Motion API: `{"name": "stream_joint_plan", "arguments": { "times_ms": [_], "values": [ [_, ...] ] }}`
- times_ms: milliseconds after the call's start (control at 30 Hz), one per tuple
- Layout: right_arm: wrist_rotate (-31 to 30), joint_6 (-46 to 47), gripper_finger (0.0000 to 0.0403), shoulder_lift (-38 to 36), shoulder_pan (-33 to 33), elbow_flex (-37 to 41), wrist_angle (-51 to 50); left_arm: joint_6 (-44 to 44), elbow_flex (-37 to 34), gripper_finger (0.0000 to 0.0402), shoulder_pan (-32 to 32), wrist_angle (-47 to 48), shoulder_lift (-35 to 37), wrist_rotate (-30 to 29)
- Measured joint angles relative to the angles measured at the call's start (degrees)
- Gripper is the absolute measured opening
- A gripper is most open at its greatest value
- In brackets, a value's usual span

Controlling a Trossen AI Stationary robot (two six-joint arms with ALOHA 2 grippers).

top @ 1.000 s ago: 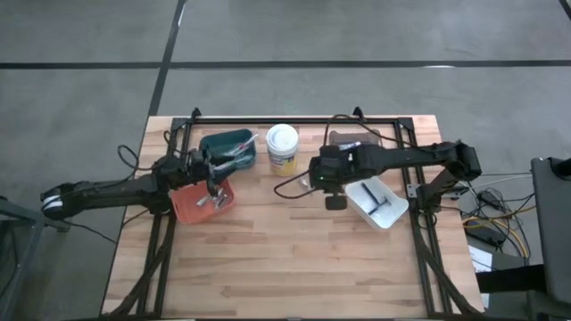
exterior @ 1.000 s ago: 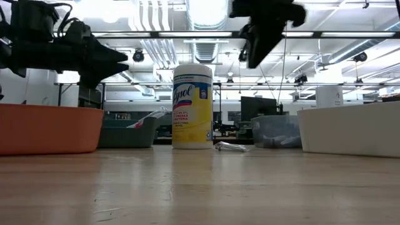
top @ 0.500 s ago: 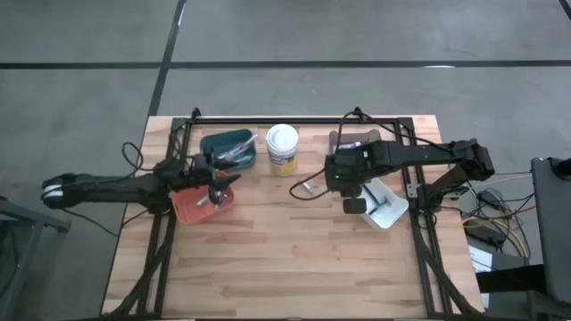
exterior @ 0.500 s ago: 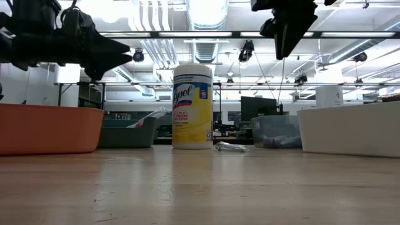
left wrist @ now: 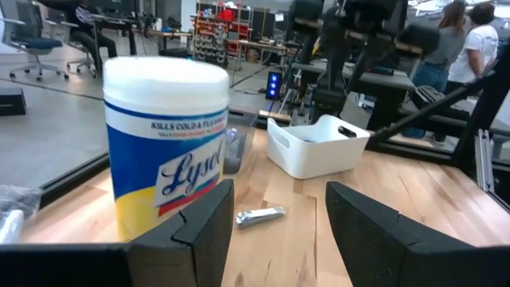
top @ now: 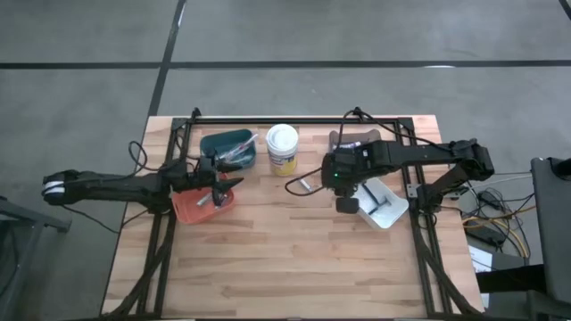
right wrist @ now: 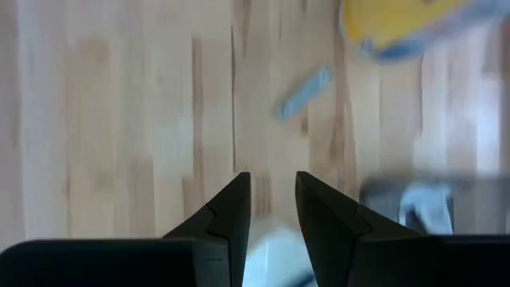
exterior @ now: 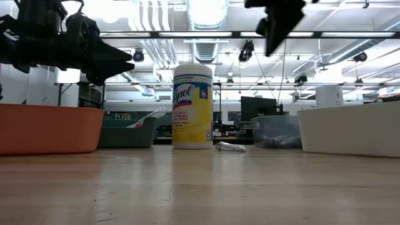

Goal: Pick & Place Travel size toiletries
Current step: Put the nail cutter into the orange bin

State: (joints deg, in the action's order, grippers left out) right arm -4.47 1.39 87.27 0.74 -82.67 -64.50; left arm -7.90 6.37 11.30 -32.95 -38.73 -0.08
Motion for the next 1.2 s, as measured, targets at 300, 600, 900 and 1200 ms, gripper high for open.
{"name": "stream_joint_plan", "arguments": {
  "times_ms": [300,600,900,1200],
  "values": [
    [2.77,-0.81,0.0095,-0.61,0.13,3.19,11.95,2.18,0.69,0.0204,-4.35,-0.65,-3.08,0.00],
    [4.94,2.99,0.0095,-8.05,0.13,18.33,29.22,5.54,6.05,0.0204,-10.46,-0.38,-11.14,-1.77],
    [4.48,7.92,0.0095,-18.25,0.09,32.74,39.93,8.20,16.52,0.0204,-13.28,4.00,-26.07,-2.89],
    [4.48,9.43,0.0095,-23.69,0.11,36.20,40.01,14.14,37.18,0.0204,-13.36,22.67,-44.26,-7.86]
  ]
}}
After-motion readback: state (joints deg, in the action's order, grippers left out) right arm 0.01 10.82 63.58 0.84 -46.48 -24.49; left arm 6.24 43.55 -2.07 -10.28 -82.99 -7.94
